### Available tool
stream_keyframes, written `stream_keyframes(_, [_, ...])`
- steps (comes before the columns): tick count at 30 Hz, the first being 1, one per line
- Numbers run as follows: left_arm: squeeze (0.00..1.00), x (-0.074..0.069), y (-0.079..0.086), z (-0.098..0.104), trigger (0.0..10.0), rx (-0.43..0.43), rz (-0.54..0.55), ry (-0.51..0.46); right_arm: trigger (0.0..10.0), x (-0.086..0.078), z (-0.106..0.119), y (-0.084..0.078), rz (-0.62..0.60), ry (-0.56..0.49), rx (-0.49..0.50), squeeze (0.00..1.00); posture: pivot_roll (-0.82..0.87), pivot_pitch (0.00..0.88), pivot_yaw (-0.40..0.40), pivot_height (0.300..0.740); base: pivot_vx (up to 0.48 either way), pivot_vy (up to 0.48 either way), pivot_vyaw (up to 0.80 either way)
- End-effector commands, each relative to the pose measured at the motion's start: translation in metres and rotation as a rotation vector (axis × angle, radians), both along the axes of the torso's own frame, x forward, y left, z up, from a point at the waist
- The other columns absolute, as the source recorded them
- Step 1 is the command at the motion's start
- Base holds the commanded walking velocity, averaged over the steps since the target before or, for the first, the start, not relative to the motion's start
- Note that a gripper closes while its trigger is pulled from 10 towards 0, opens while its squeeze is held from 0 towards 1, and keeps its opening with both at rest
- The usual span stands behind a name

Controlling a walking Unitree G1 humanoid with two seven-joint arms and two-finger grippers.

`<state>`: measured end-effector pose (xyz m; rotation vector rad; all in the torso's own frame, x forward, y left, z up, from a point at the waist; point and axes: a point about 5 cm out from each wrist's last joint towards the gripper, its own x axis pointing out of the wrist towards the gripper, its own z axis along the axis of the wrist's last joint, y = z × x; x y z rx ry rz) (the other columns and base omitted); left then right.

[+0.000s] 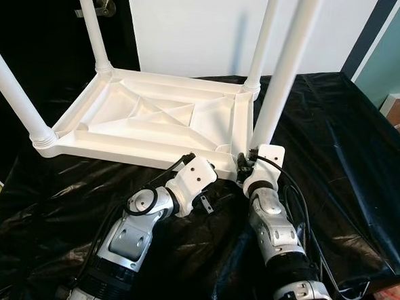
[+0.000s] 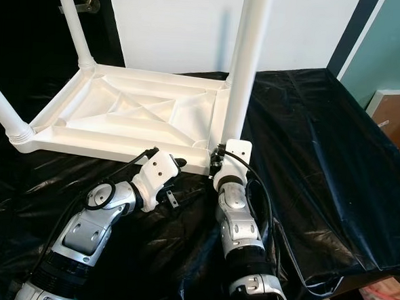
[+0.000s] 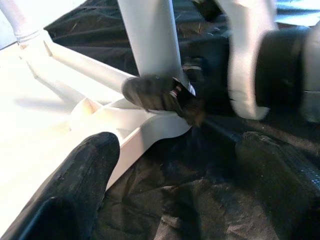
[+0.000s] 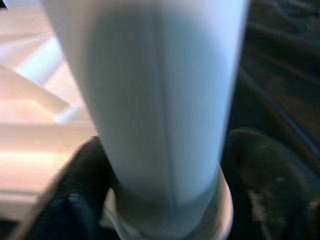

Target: Building children table

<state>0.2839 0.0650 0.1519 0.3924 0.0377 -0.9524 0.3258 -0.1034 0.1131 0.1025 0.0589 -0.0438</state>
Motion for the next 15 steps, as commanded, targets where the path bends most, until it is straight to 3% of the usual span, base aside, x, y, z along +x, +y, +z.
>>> stream_keyframes(1, [0.0, 0.002, 0.001, -0.004, 10.0, -0.002, 0.056, 0.008, 10.0, -0.004, 0.003, -0.006, 0.057, -0.039, 0.009, 1.0, -0.03, 0.049, 0.0, 0.74, 0.0, 0.0, 0.0])
stream_keyframes(3, [0.0, 0.002, 0.001, -0.004, 10.0, -0.002, 0.056, 0.008, 10.0, -0.004, 0.003, -0.006, 0.057, -0.039, 0.009, 1.0, -0.03, 0.049, 0.0, 0.74, 0.0, 0.0, 0.0])
stream_keyframes(5, [0.0, 0.001, 0.001, -0.004, 10.0, -0.002, 0.057, 0.008, 10.0, -0.012, 0.0, -0.028, 0.202, -0.093, -0.019, 1.0, -0.03, 0.046, 0.002, 0.74, 0.0, 0.0, 0.0])
stream_keyframes(7, [0.0, 0.001, 0.001, -0.004, 10.0, -0.002, 0.057, 0.008, 10.0, -0.012, 0.0, -0.028, 0.202, -0.093, -0.019, 1.0, -0.03, 0.046, 0.002, 0.74, 0.0, 0.0, 0.0])
stream_keyframes(8, [0.0, 0.002, 0.001, -0.003, 10.0, -0.002, 0.055, 0.006, 10.0, -0.013, -0.002, -0.04, 0.272, -0.099, -0.036, 1.0, -0.03, 0.044, 0.003, 0.74, 0.0, 0.0, 0.0])
stream_keyframes(10, [0.0, 0.002, 0.001, -0.003, 10.0, -0.002, 0.055, 0.006, 10.0, -0.013, -0.002, -0.04, 0.272, -0.099, -0.036, 1.0, -0.03, 0.044, 0.003, 0.74, 0.0, 0.0, 0.0])
stream_keyframes(13, [0.0, 0.003, 0.001, -0.002, 10.0, 0.001, 0.051, 0.002, 10.0, -0.009, 0.001, -0.06, 0.422, -0.088, -0.084, 1.0, -0.03, 0.032, 0.009, 0.74, 0.0, 0.0, 0.0])
stream_keyframes(15, [0.0, 0.003, 0.001, -0.002, 10.0, 0.001, 0.051, 0.002, 10.0, -0.009, 0.001, -0.06, 0.422, -0.088, -0.084, 1.0, -0.03, 0.032, 0.009, 0.74, 0.0, 0.0, 0.0])
